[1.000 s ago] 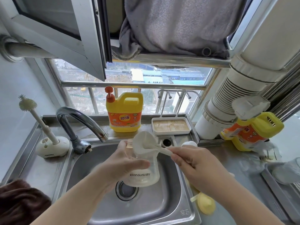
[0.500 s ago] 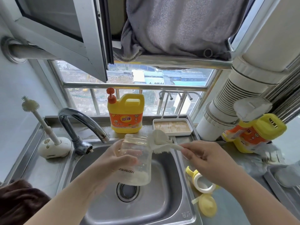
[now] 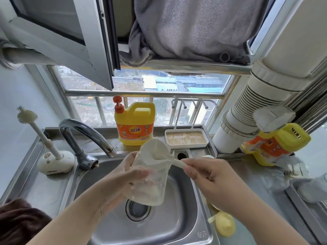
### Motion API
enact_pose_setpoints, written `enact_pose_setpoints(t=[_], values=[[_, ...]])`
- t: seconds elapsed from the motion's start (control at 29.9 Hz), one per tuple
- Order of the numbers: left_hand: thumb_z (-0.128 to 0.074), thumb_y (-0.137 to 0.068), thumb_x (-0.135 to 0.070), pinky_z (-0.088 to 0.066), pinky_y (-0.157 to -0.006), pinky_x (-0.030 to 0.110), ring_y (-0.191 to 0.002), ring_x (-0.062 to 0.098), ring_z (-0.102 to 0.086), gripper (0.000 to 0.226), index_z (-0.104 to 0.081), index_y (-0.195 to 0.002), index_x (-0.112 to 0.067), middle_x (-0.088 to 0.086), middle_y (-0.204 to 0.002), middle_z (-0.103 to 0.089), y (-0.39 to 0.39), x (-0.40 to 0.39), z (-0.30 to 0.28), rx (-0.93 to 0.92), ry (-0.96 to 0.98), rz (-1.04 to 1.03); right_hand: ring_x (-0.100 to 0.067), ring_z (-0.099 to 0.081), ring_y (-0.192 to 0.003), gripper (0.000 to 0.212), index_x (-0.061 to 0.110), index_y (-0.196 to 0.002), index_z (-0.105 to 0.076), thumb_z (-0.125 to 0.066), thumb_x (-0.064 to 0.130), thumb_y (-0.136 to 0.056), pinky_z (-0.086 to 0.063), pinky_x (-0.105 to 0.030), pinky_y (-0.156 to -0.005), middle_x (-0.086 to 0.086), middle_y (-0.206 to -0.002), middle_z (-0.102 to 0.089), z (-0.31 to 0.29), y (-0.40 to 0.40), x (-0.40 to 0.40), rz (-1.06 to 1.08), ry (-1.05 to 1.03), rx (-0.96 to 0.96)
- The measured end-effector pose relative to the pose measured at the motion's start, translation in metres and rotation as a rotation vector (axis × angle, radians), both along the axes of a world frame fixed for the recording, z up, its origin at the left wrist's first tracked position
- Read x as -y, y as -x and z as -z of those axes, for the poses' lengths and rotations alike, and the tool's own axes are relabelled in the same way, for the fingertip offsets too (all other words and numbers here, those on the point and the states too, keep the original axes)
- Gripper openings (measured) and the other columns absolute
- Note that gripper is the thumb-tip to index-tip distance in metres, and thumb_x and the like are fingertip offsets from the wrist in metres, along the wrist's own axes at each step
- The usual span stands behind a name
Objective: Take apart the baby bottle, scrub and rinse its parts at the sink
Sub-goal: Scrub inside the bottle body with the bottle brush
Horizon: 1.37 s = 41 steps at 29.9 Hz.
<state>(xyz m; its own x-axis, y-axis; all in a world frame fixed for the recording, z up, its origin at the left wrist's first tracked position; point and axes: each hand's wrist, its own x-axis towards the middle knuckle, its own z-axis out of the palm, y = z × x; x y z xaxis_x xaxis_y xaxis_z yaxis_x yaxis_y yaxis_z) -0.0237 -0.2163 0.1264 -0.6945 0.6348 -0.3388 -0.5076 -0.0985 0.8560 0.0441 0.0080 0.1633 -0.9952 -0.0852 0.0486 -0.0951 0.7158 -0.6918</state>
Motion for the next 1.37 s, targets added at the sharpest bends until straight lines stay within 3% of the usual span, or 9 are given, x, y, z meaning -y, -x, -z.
enact_pose_setpoints(t=[0.13, 0.27, 0.47, 0.67, 0.77, 0.9, 1.1, 1.24, 1.37], values=[[-0.09, -0.031, -0.03, -0.055, -0.082, 0.045, -0.102, 0.032, -0.066, 0.095, -0.055, -0.12, -0.024, 0.013, -0.112, -0.068, 0.003, 0.005, 0.0, 0.041, -0.039, -0.056, -0.007, -0.052, -0.064, 0.025, 0.065, -0.094, -0.058, -0.051, 0.041, -0.091, -0.048, -0.031, -0.063, 0.016, -0.067, -0.058, 0.0, -0.001, -0.016, 0.059, -0.022, 0.019], [-0.081, -0.041, -0.025, -0.053, -0.085, 0.045, -0.104, 0.03, -0.065, 0.082, -0.057, -0.12, -0.027, 0.011, -0.112, -0.068, 0.001, -0.003, 0.0, 0.058, -0.025, -0.025, 0.002, -0.053, -0.075, 0.024, 0.064, -0.098, -0.055, -0.052, 0.041, -0.09, -0.037, -0.015, -0.064, 0.029, -0.073, -0.058, -0.011, 0.007, 0.006, -0.027, -0.042, 0.01], [-0.094, -0.027, -0.036, -0.056, -0.074, 0.042, -0.098, 0.033, -0.067, 0.089, -0.066, -0.111, -0.025, 0.017, -0.111, -0.068, 0.004, 0.006, 0.004, 0.104, -0.118, -0.062, -0.005, -0.046, -0.058, 0.021, 0.055, -0.095, -0.064, -0.057, 0.036, -0.089, -0.042, -0.034, -0.061, 0.017, -0.061, -0.054, -0.003, -0.001, -0.017, 0.08, 0.009, 0.041], [-0.095, -0.03, -0.037, -0.055, -0.08, 0.041, -0.103, 0.032, -0.065, 0.092, -0.064, -0.116, -0.02, 0.018, -0.115, -0.066, 0.0, 0.001, 0.003, 0.127, -0.124, 0.071, 0.005, -0.052, -0.075, 0.021, 0.052, -0.104, -0.061, -0.053, 0.037, -0.091, -0.034, -0.012, -0.064, 0.032, -0.07, -0.056, -0.011, 0.002, 0.013, -0.007, -0.045, -0.03], [-0.095, -0.027, -0.041, -0.054, -0.084, 0.04, -0.108, 0.033, -0.063, 0.106, -0.056, -0.123, -0.018, 0.017, -0.116, -0.065, -0.002, 0.003, 0.005, 0.052, -0.047, 0.104, 0.006, -0.052, -0.079, 0.022, 0.051, -0.11, -0.059, -0.05, 0.042, -0.091, -0.036, -0.013, -0.065, 0.028, -0.072, -0.058, -0.011, 0.0, 0.018, -0.006, -0.105, -0.049], [-0.082, -0.048, -0.027, -0.053, -0.083, 0.037, -0.103, 0.029, -0.065, 0.081, -0.057, -0.123, -0.013, 0.015, -0.113, -0.067, -0.002, 0.001, 0.005, -0.033, 0.009, 0.086, 0.002, -0.053, -0.087, 0.023, 0.058, -0.109, -0.054, -0.048, 0.046, -0.09, -0.044, -0.021, -0.076, 0.02, -0.082, -0.063, -0.01, 0.0, 0.023, 0.016, -0.119, -0.066], [-0.081, -0.044, -0.027, -0.056, -0.077, 0.04, -0.098, 0.029, -0.067, 0.073, -0.064, -0.114, -0.018, 0.014, -0.11, -0.068, 0.002, 0.012, 0.004, -0.006, -0.069, 0.037, -0.001, -0.05, -0.057, 0.021, 0.059, -0.083, -0.063, -0.055, 0.04, -0.089, -0.043, -0.029, -0.061, 0.023, -0.058, -0.056, -0.01, -0.003, -0.008, 0.096, -0.065, 0.04], [-0.072, -0.046, -0.028, -0.056, -0.073, 0.038, -0.089, 0.025, -0.068, 0.059, -0.07, -0.105, -0.024, 0.013, -0.105, -0.07, 0.001, 0.005, 0.004, 0.008, -0.088, 0.042, 0.001, -0.049, -0.058, 0.019, 0.056, -0.09, -0.062, -0.052, 0.04, -0.091, -0.038, -0.022, -0.058, 0.026, -0.06, -0.055, -0.013, 0.003, 0.005, 0.042, -0.034, 0.049], [-0.09, -0.031, -0.034, -0.057, -0.07, 0.04, -0.092, 0.03, -0.069, 0.084, -0.066, -0.11, -0.018, 0.018, -0.107, -0.069, 0.005, 0.011, 0.005, 0.036, -0.143, -0.018, -0.003, -0.049, -0.056, 0.028, 0.067, -0.083, -0.058, -0.054, 0.041, -0.089, -0.044, -0.031, -0.06, 0.019, -0.062, -0.057, -0.009, 0.0, -0.009, 0.092, -0.057, 0.071]])
